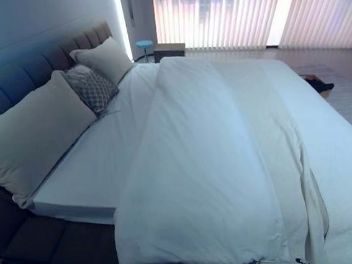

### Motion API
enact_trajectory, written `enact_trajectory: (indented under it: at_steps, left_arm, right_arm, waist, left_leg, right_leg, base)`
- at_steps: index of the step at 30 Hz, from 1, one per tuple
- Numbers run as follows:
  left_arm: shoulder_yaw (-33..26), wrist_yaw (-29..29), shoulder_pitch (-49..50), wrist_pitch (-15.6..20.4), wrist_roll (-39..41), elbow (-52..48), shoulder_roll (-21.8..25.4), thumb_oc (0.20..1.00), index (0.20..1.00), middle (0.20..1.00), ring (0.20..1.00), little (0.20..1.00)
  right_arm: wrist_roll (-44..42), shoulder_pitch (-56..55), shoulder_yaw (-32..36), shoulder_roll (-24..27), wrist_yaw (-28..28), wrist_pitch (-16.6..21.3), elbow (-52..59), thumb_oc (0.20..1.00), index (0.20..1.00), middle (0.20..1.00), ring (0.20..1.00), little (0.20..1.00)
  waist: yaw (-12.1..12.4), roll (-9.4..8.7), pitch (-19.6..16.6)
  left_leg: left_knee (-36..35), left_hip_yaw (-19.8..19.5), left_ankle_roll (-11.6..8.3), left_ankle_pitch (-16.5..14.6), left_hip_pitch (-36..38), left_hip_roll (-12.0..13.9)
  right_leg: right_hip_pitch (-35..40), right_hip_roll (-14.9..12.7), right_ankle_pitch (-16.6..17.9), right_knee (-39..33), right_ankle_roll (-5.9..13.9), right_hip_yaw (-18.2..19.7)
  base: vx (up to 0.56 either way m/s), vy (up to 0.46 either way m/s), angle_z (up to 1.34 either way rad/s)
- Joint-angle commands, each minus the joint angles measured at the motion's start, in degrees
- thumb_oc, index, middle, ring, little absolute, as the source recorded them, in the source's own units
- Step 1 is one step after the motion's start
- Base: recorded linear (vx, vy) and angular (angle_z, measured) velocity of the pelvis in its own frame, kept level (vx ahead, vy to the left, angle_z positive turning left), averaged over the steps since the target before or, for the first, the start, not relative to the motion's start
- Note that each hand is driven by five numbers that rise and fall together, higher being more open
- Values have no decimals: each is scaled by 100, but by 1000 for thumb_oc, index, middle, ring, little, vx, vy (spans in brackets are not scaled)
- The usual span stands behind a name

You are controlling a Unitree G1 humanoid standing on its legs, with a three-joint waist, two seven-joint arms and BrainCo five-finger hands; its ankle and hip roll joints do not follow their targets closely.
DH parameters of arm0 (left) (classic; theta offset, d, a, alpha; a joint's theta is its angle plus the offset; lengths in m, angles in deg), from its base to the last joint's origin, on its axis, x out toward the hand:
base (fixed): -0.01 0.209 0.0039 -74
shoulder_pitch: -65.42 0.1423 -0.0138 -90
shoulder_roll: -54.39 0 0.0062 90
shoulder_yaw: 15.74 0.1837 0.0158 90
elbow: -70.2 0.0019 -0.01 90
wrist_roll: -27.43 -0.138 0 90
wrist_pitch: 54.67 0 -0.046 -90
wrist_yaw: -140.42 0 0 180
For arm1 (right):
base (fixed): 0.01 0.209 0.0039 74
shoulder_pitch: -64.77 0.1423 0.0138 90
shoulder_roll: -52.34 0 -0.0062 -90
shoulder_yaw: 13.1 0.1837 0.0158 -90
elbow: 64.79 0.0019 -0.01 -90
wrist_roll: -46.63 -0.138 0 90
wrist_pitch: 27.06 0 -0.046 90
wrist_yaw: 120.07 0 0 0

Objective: Make the bed

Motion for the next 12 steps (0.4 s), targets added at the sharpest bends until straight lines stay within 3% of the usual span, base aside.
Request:
enact_trajectory:
  at_steps: [1,12]
  left_arm:
    - [13,-128,-262,101,-395,91,36,1000,1000,1000,1000,1000]
    - [72,-65,-273,158,-315,-8,23,1000,1000,1000,1000,1000]
  right_arm:
    - [155,375,51,-52,-76,101,36,1000,1000,1000,1000,1000]
    - [171,354,-121,-116,27,125,92,1000,1000,1000,1000,1000]
  waist:
    - [146,-42,243]
    - [164,-65,227]
  left_leg:
    - [-211,-37,-108,627,-238,58]
    - [-174,-110,-83,565,-104,26]
  right_leg:
    - [29,-210,285,-13,439,-214]
    - [237,-197,256,-22,407,-185]
  base:
    - [0,0,0]
    - [4,1,0]
